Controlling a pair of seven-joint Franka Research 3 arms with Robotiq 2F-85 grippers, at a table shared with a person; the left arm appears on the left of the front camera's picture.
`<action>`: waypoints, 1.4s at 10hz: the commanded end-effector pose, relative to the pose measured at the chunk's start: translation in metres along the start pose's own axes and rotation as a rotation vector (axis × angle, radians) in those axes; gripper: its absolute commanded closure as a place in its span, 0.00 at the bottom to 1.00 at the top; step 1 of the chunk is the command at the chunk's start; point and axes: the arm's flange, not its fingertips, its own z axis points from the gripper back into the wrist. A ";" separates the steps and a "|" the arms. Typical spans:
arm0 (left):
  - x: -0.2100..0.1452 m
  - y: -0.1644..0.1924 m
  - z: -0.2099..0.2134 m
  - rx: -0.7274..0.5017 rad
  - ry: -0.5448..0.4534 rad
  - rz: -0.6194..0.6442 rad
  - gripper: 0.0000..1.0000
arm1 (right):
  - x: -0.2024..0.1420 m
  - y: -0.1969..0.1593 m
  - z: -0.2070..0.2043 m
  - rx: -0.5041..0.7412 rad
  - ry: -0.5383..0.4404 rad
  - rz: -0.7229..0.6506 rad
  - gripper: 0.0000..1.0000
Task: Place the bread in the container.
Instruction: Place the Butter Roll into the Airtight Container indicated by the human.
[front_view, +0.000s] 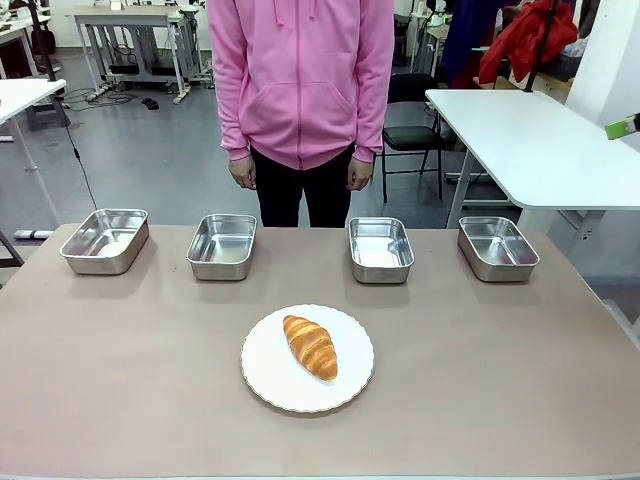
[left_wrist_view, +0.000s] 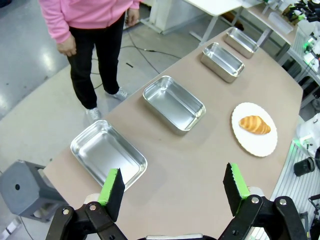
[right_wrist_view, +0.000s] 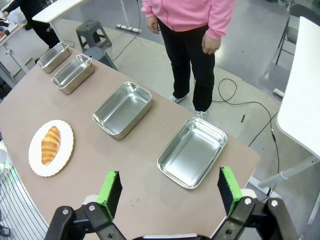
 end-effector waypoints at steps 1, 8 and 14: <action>0.001 -0.001 0.000 -0.004 -0.007 0.001 0.00 | 0.000 -0.003 -0.001 0.011 -0.021 0.018 0.00; 0.001 -0.001 0.000 -0.004 -0.007 0.001 0.00 | 0.000 -0.003 -0.001 0.011 -0.021 0.018 0.00; 0.001 -0.001 0.000 -0.004 -0.007 0.001 0.00 | 0.000 -0.003 -0.001 0.011 -0.021 0.018 0.00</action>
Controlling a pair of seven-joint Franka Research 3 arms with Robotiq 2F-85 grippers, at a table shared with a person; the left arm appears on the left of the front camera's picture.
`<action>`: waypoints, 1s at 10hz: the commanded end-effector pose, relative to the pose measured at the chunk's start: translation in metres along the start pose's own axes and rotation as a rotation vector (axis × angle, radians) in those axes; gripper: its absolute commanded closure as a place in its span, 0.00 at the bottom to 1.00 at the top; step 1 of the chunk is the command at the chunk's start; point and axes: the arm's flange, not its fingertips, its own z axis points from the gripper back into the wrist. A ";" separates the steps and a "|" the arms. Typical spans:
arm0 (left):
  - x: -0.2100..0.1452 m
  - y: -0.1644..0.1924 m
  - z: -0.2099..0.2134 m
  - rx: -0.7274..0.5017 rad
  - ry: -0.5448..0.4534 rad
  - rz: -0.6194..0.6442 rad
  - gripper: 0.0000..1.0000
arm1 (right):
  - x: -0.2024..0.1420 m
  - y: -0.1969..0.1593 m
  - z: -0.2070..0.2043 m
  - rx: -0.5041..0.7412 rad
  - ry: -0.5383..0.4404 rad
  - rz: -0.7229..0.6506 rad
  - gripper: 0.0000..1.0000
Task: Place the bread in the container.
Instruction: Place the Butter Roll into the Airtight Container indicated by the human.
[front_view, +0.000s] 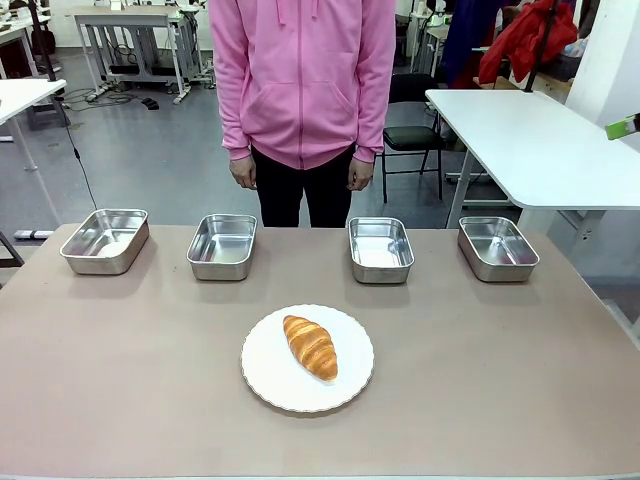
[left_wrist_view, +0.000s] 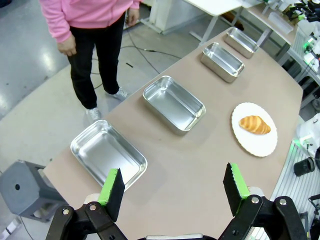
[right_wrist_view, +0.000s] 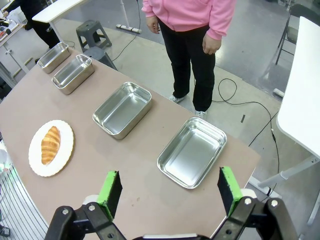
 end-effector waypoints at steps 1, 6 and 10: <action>0.001 -0.001 0.000 -0.004 -0.007 0.001 0.00 | 0.001 -0.003 -0.001 0.010 -0.021 0.019 0.00; 0.001 -0.001 0.000 -0.004 -0.007 0.001 0.00 | 0.001 -0.003 -0.001 0.010 -0.021 0.019 0.00; 0.001 -0.001 0.000 -0.004 -0.007 0.001 0.00 | 0.001 -0.003 -0.001 0.010 -0.021 0.019 0.00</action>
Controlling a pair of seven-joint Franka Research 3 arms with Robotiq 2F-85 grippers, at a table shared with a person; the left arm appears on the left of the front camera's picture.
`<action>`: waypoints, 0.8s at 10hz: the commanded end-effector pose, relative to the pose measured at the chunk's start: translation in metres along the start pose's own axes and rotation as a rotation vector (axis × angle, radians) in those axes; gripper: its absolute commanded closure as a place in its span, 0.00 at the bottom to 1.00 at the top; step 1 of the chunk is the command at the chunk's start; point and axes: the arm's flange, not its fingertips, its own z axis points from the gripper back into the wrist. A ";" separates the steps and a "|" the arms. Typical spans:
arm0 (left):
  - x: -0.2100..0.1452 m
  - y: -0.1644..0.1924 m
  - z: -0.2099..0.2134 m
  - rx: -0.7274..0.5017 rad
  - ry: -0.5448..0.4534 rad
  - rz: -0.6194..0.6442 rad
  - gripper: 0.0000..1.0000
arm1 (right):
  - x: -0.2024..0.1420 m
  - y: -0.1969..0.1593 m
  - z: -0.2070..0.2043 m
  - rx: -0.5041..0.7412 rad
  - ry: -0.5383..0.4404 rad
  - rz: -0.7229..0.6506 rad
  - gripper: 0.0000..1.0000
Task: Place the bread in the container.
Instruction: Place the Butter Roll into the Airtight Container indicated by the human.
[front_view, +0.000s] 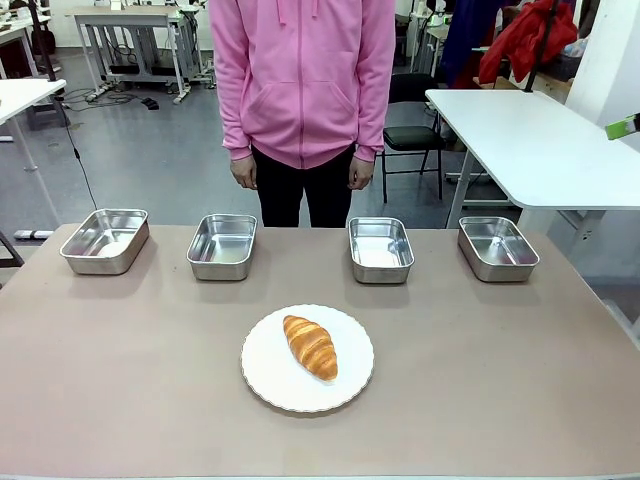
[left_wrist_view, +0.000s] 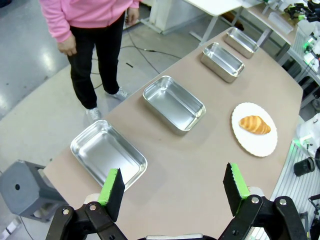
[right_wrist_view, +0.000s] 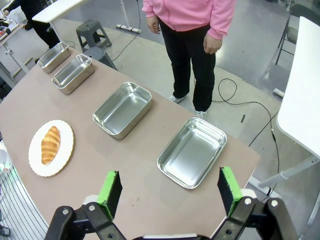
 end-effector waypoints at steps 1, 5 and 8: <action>0.001 -0.001 0.000 -0.004 -0.007 0.001 0.00 | 0.001 -0.003 -0.001 0.010 -0.021 0.019 0.00; 0.001 -0.001 0.000 -0.004 -0.007 0.001 0.00 | 0.001 -0.003 -0.001 0.010 -0.021 0.019 0.00; 0.001 -0.001 0.000 -0.004 -0.007 0.001 0.00 | 0.001 -0.003 -0.001 0.010 -0.021 0.019 0.00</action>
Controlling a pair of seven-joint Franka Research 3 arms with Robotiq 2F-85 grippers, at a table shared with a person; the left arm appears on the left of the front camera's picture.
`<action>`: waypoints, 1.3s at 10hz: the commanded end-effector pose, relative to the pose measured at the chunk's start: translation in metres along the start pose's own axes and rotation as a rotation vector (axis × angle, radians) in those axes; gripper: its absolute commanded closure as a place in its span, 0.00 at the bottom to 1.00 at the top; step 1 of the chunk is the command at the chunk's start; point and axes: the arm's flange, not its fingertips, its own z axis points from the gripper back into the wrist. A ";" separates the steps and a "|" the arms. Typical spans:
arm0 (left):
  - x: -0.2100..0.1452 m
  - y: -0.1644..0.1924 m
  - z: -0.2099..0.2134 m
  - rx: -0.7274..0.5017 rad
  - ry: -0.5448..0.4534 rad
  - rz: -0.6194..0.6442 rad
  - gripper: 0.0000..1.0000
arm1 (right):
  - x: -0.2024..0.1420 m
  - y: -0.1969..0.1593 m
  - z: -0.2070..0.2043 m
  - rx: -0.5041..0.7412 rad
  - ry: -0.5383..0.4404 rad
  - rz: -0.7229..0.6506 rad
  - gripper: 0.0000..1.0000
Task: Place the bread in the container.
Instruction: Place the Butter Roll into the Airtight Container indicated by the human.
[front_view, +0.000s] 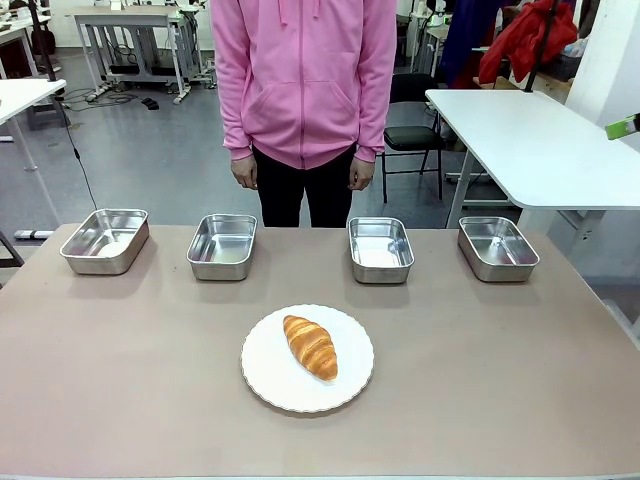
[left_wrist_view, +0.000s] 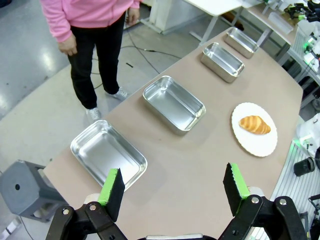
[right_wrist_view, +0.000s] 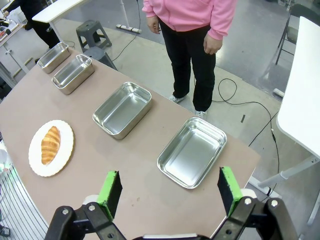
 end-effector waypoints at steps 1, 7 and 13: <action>0.001 -0.001 0.000 -0.004 -0.007 0.000 0.00 | 0.001 -0.002 -0.001 0.010 -0.021 0.019 0.00; 0.001 -0.001 0.000 -0.004 -0.007 0.000 0.00 | 0.001 -0.002 -0.001 0.010 -0.021 0.019 0.00; 0.001 -0.001 0.000 -0.004 -0.007 0.000 0.00 | 0.001 -0.002 -0.001 0.010 -0.021 0.019 0.00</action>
